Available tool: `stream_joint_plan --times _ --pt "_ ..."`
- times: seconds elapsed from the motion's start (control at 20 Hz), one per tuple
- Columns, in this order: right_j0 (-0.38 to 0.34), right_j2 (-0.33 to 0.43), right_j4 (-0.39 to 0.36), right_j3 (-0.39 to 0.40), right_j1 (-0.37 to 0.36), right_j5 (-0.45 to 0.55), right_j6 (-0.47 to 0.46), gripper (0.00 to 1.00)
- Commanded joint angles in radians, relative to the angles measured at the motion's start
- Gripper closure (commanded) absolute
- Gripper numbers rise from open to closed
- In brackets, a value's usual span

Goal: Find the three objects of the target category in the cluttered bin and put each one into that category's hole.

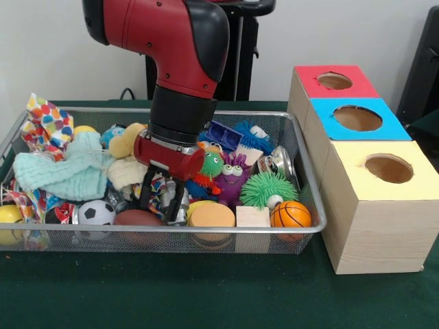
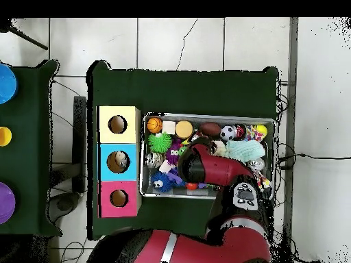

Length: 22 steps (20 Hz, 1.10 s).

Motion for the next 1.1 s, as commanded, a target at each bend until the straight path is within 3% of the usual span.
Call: stream_joint_plan --times 0.05,0.65,1.1 --pt "0.022 0.023 0.027 0.053 0.054 0.063 0.114 0.0" --pt "-0.035 0.033 -0.02 0.147 -0.088 0.176 0.055 0.0" --pt "-0.039 -0.001 -0.021 0.17 -0.107 0.167 0.062 0.0"
